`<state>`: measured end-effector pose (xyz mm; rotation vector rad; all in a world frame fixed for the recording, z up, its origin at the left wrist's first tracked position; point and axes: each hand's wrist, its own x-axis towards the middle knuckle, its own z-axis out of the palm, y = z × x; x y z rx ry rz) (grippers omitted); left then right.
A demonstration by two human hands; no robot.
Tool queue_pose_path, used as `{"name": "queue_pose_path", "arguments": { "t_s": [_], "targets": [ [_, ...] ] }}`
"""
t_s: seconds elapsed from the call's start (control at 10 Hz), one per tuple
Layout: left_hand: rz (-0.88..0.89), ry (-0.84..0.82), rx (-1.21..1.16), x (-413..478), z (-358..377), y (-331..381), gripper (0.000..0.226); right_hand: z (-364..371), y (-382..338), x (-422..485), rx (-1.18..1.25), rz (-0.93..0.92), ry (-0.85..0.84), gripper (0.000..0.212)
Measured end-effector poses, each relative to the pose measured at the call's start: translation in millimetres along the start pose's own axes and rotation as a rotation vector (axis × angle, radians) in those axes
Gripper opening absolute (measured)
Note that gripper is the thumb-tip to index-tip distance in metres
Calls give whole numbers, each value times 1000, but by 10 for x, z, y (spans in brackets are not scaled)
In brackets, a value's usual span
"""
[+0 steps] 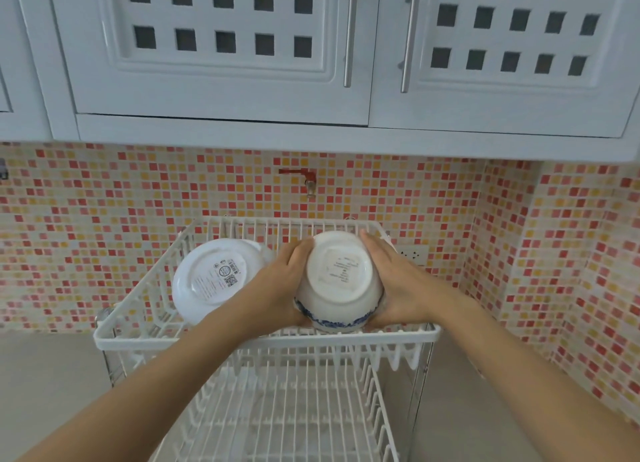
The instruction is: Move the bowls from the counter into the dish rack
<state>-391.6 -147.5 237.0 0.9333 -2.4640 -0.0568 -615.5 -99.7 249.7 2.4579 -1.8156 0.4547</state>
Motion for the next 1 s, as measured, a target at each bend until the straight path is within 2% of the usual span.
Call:
{"name": "queue_pose_path", "arguments": {
  "t_s": [0.3, 0.5, 0.6, 0.7, 0.8, 1.0],
  "targets": [
    [-33, -91, 16, 11, -38, 92, 118, 14, 12, 12, 16, 22, 5, 145],
    [-83, -135, 8, 47, -39, 124, 117, 20, 9, -2, -58, 42, 16, 146],
    [-128, -199, -54, 7, -98, 144, 115, -32, 0, -54, -22, 53, -40, 139],
    [-143, -216, -86, -18, -218, 131, 105, -78, -12, -108, 39, 96, -90, 129],
    [-147, -108, -70, -87, -471, 135, 80, -159, -180, -207, 75, 121, -14, 104],
    [-160, 130, -2, -286, -725, 160, 52, -272, -906, -151, 26, 120, 239, 64]
  ]
}}
